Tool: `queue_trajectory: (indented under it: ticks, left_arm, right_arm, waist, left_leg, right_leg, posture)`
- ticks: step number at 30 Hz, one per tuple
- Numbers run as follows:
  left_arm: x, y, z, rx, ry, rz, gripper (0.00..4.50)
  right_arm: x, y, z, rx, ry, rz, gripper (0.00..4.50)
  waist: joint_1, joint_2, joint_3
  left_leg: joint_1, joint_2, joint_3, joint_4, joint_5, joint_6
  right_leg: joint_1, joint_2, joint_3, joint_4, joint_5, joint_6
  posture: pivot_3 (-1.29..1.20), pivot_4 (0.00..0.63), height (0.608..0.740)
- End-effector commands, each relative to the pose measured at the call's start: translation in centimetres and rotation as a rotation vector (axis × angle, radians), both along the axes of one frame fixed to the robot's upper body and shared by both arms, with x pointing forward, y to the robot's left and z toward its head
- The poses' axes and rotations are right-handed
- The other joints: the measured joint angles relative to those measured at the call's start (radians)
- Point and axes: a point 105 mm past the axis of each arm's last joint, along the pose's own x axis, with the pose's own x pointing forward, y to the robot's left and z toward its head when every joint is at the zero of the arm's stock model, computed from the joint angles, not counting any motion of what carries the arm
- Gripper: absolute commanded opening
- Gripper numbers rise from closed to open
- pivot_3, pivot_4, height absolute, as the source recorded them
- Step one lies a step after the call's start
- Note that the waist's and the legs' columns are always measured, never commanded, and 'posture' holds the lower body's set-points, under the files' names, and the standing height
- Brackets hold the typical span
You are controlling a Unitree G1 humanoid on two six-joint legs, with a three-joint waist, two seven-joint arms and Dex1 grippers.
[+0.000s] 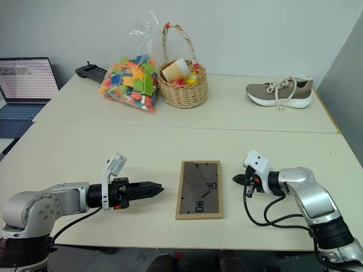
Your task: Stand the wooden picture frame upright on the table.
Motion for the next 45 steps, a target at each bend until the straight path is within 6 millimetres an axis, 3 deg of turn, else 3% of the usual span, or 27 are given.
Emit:
queue_trajectory:
  ticks: [1,9,18,27,33,37,42,45]
  left_arm:
    - [-1.2,-0.3,0.1,-0.076,0.119,-0.025,2.81]
    - [-0.6,-1.4,-2.1,-0.068,0.199,0.02,4.49]
    - [-2.1,-5.4,-3.6,-0.11,0.22,-0.059,4.49]
    - [-0.9,-6.0,-4.0,-0.125,0.214,0.015,4.49]
    - [-0.8,-5.9,-2.8,-0.16,0.195,0.005,3.29]
    - [-0.5,-5.6,-1.9,-0.176,0.173,0.001,2.65]
    - [-0.1,-5.0,-0.3,-0.196,0.131,-0.017,1.7]
    - [1.0,-4.4,0.8,-0.194,0.098,0.0,1.3]
  right_arm:
    - [-0.8,1.4,0.7,0.061,-0.035,0.011,0.0]
    - [-2.0,4.3,-0.2,0.106,-0.011,0.012,0.0]
    - [-2.0,6.1,0.2,0.17,0.008,-0.063,0.0]
    - [-2.6,6.6,0.1,0.183,0.038,-0.093,0.0]
    - [-2.3,6.1,-0.2,0.176,0.035,-0.127,0.0]
    - [-1.1,5.3,0.4,0.192,0.0,-0.19,0.0]
    - [0.4,3.4,1.7,0.182,-0.038,-0.222,0.0]
    - [1.3,2.0,3.6,0.196,-0.062,-0.202,0.0]
  waist:
    - [0.001,0.0,0.0]
    - [-0.004,0.0,-0.001]
    - [0.002,0.001,-0.002]
    - [0.012,0.001,-0.003]
    - [0.01,0.001,-0.003]
    - [0.009,0.001,-0.003]
    - [0.009,0.001,-0.003]
    - [0.009,0.0,-0.002]
  left_leg:
    - [0.0,0.0,0.0,0.0,0.0,0.0]
    - [0.002,0.0,-0.001,0.0,0.0,0.0]
    - [0.002,0.0,0.0,0.0,0.0,0.0]
    - [0.002,-0.002,0.001,0.001,0.0,0.0]
    - [0.002,-0.002,0.001,0.001,0.0,0.0]
    - [0.002,-0.001,0.0,0.0,0.0,0.0]
    - [0.001,-0.001,0.001,0.0,0.0,0.0]
    - [0.001,-0.001,0.0,0.0,0.0,0.0]
  right_leg:
    - [0.0,0.0,0.0,0.0,0.0,0.0]
    - [0.001,0.0,0.001,0.002,0.0,0.0]
    - [0.001,-0.001,0.001,0.002,0.0,0.0]
    - [0.001,-0.002,0.002,0.001,0.0,0.0]
    - [0.001,-0.002,0.002,0.001,0.0,0.0]
    - [0.001,-0.001,0.002,0.001,0.0,0.0]
    - [0.001,-0.001,0.002,0.001,0.0,0.0]
    - [0.0,-0.001,0.001,0.001,0.0,0.0]
  posture:
    - [0.0,0.15,0.74]
    - [0.0,0.15,0.74]
    - [0.0,0.15,0.74]
    - [0.0,0.15,0.74]
    - [0.0,0.15,0.74]
    - [0.0,0.15,0.74]
    - [0.0,0.15,0.74]
    - [0.0,0.15,0.74]
